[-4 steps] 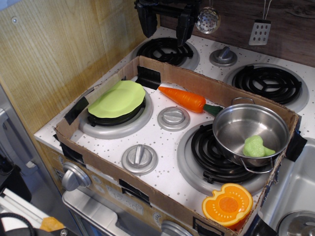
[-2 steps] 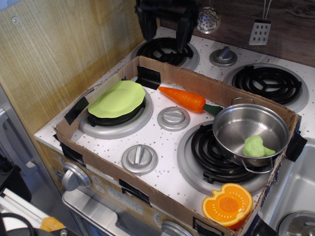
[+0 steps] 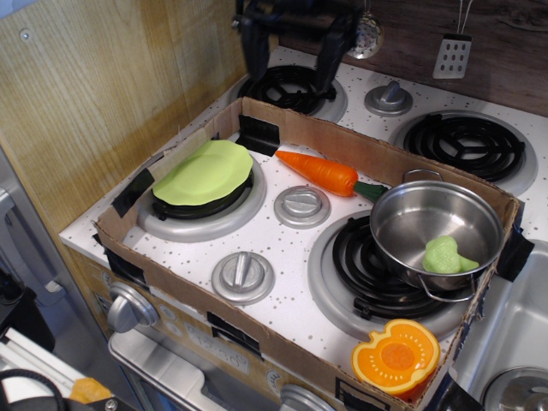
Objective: Take broccoli out of pan
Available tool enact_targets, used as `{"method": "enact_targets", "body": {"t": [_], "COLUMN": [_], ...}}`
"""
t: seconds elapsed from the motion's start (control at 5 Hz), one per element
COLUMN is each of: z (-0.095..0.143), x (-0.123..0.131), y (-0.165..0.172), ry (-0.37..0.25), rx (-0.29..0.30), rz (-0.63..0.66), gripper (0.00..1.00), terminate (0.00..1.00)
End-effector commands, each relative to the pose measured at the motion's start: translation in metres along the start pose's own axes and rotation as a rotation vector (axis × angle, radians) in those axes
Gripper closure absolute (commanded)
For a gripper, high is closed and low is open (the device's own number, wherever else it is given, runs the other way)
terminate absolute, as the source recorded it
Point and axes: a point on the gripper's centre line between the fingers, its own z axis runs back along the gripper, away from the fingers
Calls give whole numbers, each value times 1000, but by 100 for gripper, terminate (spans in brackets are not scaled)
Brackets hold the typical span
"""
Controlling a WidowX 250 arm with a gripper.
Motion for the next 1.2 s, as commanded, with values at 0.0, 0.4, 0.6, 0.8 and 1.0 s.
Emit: {"method": "enact_targets", "body": {"t": [0.0, 0.4, 0.6, 0.8, 1.0], "z": [44, 5, -15, -42, -60], "x": [-35, -58, -59, -61, -61], "y": [-47, -78, -87, -99, -109], "ry": [-97, -96, -59, -87, -114], "rx": [-39, -130, -127, -125, -164], "rz": [273, 434, 447, 483, 496], "gripper": [0, 0, 0, 0, 0], "terminate": [0, 0, 0, 0, 0]}}
